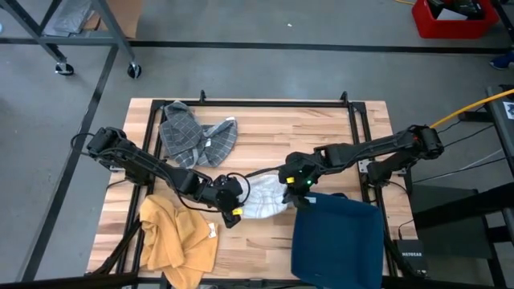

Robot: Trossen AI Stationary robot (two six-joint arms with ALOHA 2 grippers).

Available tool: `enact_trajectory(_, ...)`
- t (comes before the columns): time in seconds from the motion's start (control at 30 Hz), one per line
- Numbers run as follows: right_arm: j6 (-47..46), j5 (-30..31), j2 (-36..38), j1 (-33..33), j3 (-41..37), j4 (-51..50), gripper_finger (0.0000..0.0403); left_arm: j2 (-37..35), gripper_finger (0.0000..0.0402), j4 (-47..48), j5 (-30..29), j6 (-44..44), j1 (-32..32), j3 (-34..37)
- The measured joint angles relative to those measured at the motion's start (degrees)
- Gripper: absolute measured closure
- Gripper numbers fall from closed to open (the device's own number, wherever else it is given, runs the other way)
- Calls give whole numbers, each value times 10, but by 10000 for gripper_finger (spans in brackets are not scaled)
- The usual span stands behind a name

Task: Fold towel
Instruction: Fold the white kitchen towel

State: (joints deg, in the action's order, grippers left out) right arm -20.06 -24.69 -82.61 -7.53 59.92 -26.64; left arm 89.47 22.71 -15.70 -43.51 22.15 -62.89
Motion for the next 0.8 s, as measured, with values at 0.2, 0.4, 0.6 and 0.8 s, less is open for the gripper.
enact_trajectory(0.2, 10, -3, 0, 0, 4, -15, 398, 0, 398, 0, 0, 1, 0, 0)
enact_trajectory(0.4, -9, -6, 0, 3, 4, -41, 398, 0, 399, -13, 1, -26, 2, 0)
enact_trajectory(0.6, -65, -12, 0, 50, 4, -85, 398, 0, 400, -15, 4, -133, 8, 0)
enact_trajectory(0.8, -66, -54, 0, 107, 4, -92, 398, 0, 400, -49, 5, -213, 6, 0)
